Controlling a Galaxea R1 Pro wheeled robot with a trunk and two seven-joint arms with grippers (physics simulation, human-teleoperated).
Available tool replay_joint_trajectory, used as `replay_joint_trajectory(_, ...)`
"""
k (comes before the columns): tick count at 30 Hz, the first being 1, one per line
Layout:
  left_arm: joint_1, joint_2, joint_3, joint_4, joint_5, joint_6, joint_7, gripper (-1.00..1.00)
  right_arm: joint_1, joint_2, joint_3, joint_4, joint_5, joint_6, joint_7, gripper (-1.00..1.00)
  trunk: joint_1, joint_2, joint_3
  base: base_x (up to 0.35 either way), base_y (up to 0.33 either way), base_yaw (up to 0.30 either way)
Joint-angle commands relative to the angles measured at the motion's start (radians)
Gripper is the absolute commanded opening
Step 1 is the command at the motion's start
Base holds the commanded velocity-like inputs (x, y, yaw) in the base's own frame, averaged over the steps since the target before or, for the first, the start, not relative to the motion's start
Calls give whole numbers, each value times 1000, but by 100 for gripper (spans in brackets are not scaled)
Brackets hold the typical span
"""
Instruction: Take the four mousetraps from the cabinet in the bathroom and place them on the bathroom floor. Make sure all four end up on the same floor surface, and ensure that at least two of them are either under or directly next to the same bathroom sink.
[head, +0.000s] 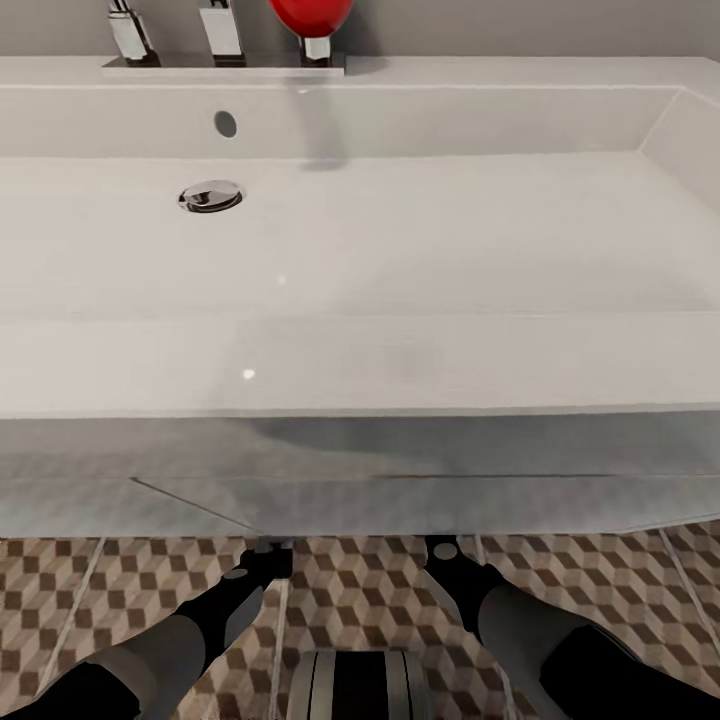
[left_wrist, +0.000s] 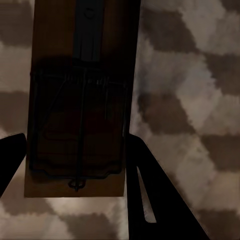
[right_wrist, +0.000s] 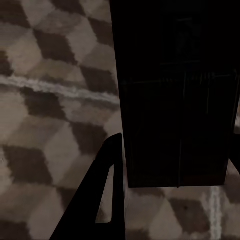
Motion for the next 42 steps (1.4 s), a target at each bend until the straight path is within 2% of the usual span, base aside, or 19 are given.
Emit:
replay_joint_trajectory(1,-1,0,-9,1,7,-4,6,-100,-1,0,9,1,-12,-5,-1,-100,0,0,-2,0,0,75)
replay_joint_trajectory(10,-2,-1,-9,1,7,-2,6,-100,-1,-1,8,0,-11,-5,-1,-100,0,0,-14,0,0,62)
replay_joint_trajectory(30,-12,-6,-9,7,7,23,9,-100,-1,0,8,3,-15,-1,-2,-100,0,0,-15,0,0,3)
replay_joint_trajectory(36,-13,-7,-9,13,7,70,16,-100,-4,-5,2,53,-23,78,-1,-100,0,0,-15,0,0,0)
replay_joint_trajectory(42,-13,-20,-9,17,7,86,16,-100,-8,-5,0,64,-24,107,-1,-100,0,0,-15,0,0,0)
